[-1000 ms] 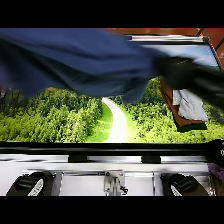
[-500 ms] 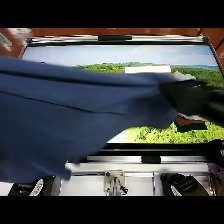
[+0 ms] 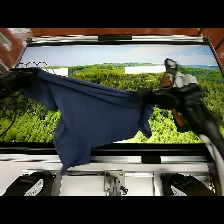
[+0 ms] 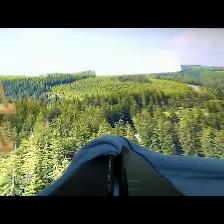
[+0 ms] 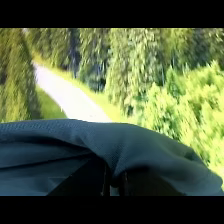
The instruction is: Fold the shirts.
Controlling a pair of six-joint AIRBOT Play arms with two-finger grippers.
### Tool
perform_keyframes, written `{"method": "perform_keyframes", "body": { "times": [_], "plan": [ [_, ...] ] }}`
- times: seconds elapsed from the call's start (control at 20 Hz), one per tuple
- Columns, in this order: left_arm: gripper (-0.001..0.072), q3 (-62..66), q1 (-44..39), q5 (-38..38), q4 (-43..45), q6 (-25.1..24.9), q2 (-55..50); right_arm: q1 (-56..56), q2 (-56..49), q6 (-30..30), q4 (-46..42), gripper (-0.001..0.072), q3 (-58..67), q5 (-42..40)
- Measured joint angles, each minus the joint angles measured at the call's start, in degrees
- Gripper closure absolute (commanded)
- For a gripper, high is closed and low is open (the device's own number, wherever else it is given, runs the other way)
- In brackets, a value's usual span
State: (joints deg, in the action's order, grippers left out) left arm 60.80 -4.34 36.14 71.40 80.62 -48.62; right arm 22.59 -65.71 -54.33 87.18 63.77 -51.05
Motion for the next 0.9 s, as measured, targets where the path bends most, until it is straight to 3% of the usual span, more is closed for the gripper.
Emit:
{"method": "perform_keyframes", "body": {
  "times": [0.2, 0.35, 0.4, 0.45, 0.5, 0.7, 0.85, 0.9],
  "plan": [
    [0.0669, -0.66, 0.02, -8.09, -6.05, 0.15, -11.45, -0.50, -9.97, 4.07, -1.33, 0.0630, -0.72, 22.08],
    [0.0598, -0.81, -0.11, -9.79, -8.81, 0.17, -17.86, -1.68, -14.19, 5.60, -1.62, 0.0624, -0.87, 33.09],
    [0.0345, -0.83, -0.22, -9.25, -9.42, 0.15, -19.65, -2.12, -15.17, 5.75, -1.64, 0.0496, -0.92, 34.12],
    [0.0027, -0.87, -0.22, -7.93, -9.92, 0.17, -21.03, -2.40, -15.93, 6.16, -1.64, 0.0180, -0.96, 34.07],
    [-0.0004, -0.87, -0.22, -6.16, -10.29, 0.20, -22.14, -2.62, -16.39, 6.16, -1.64, 0.0080, -0.96, 33.53],
    [-0.0004, 0.50, 3.67, 9.11, -10.71, 2.36, -23.85, -4.46, -13.97, 3.15, -1.75, 0.0080, -0.96, 27.12],
    [0.0001, 0.79, 11.37, 24.83, -8.13, 2.82, -22.43, -9.16, -8.22, -2.10, -2.08, 0.0106, -0.96, 16.74],
    [0.0082, -0.20, 14.16, 29.70, -7.34, 2.12, -21.44, -11.17, -6.27, -4.55, -2.08, 0.0156, -0.94, 12.61]
  ]
}}
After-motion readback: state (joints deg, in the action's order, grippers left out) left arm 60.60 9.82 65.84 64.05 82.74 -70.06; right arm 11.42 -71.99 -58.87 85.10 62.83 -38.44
